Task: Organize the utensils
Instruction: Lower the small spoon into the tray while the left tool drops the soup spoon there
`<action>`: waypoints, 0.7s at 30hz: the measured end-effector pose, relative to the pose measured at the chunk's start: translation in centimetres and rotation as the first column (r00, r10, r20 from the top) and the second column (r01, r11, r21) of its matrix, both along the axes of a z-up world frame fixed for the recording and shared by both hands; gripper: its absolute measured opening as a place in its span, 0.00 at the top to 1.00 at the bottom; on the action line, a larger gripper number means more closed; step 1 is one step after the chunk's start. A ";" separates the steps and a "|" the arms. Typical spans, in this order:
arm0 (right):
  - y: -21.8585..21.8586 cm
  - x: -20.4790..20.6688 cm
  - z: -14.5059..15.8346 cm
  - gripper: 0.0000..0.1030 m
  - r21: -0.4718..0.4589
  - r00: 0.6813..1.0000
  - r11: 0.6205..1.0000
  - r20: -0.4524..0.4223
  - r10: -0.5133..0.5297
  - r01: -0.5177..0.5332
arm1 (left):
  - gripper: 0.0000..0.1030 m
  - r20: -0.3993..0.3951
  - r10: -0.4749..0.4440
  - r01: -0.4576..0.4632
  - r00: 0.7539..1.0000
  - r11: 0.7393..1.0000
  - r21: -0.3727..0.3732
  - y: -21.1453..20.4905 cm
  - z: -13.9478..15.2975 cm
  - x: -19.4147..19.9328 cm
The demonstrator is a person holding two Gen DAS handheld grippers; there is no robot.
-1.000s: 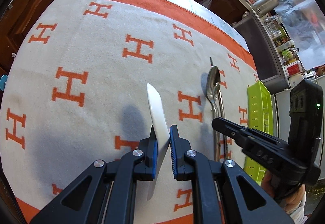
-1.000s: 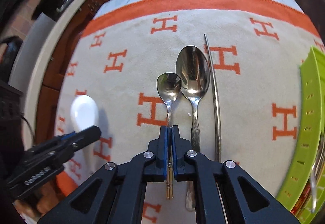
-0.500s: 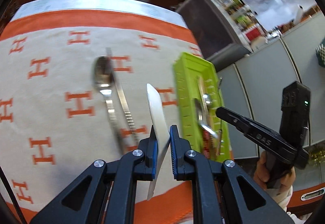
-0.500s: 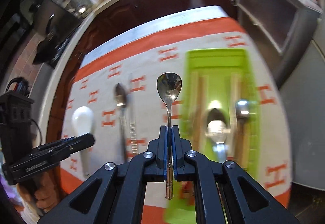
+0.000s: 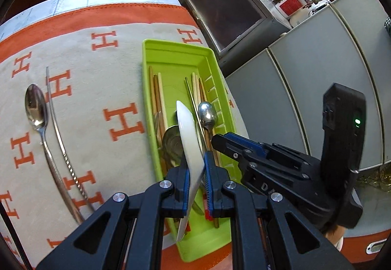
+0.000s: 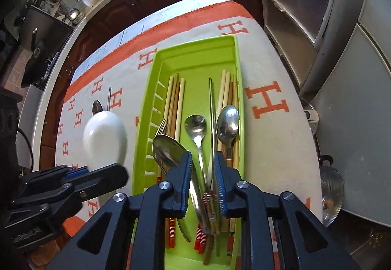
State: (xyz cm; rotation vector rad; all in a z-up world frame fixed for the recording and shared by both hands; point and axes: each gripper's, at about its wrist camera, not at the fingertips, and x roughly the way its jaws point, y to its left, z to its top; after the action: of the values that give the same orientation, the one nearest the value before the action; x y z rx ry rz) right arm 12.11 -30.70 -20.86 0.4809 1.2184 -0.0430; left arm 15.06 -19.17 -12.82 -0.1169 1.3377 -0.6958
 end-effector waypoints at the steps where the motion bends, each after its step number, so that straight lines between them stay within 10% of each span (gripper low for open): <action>1: -0.5 -0.3 0.1 0.81 0.008 1.000 1.000 0.006 -0.013 0.012 | 0.92 0.000 0.001 -0.001 1.000 1.000 0.006 -0.1 -0.3 0.1; 7: -3.4 -2.1 1.2 0.81 0.048 0.986 0.986 0.051 -0.160 0.158 | 0.90 -0.003 0.017 -0.017 1.000 0.999 0.045 -1.5 -2.2 0.7; 12: -5.2 -4.0 2.6 0.81 0.089 0.968 0.969 0.084 -0.237 0.229 | 0.53 0.018 0.030 -0.031 0.999 0.998 0.054 -1.3 -1.7 -0.2; 21: -4.0 -5.7 4.9 0.81 0.099 0.967 0.972 0.122 -0.225 0.214 | 0.42 0.143 0.092 -0.106 0.985 0.990 0.096 4.3 1.7 -3.0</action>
State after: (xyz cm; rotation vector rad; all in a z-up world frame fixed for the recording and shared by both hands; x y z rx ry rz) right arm 6.42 -34.67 -15.92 0.6823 1.0356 -0.1466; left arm 12.02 -14.90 -11.14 -0.0504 1.2234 -0.5393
